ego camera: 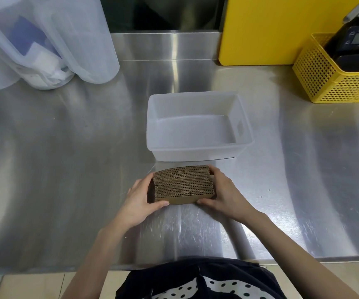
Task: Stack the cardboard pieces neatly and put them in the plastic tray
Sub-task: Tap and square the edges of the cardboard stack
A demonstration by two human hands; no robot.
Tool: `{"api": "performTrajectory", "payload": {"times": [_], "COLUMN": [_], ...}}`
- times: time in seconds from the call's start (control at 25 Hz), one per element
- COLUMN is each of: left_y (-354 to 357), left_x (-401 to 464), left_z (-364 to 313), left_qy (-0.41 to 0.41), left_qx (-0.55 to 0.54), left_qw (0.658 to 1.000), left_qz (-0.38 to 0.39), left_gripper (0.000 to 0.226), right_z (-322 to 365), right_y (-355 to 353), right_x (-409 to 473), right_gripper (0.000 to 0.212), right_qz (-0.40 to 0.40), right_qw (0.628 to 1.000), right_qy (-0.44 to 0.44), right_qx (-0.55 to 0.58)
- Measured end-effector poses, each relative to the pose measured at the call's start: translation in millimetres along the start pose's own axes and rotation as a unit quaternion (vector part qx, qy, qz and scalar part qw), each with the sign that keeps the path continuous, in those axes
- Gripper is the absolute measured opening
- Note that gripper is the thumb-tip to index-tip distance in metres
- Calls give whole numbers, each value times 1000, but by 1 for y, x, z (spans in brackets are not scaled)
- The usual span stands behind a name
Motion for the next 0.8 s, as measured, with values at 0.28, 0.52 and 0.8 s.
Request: {"api": "performTrajectory", "payload": {"times": [0.28, 0.52, 0.8], "left_y": [-2, -15, -12], "left_x": [6, 6, 6], "left_z": [4, 5, 5], "left_qy": [0, 15, 42], "left_qx": [6, -32, -49], "left_qw": [999, 996, 996], "left_qz": [51, 80, 62], "left_gripper": [92, 81, 70], "right_z": [-3, -1, 2], "right_y": [-4, -20, -18], "right_x": [-1, -2, -2], "right_gripper": [78, 91, 98], "right_qz": [9, 72, 80], "right_qw": [999, 997, 997], "right_qy": [-13, 0, -7], "right_qx": [-31, -17, -11]}}
Point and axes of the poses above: each hand's wrist, its own x-axis towards the middle knuckle, its own y-axis out of the palm, z = x × y, the point moved 1 cm from there along x, towards the middle knuckle, and after that the axes turned 15 degrees about y, right-handed, at the moved point
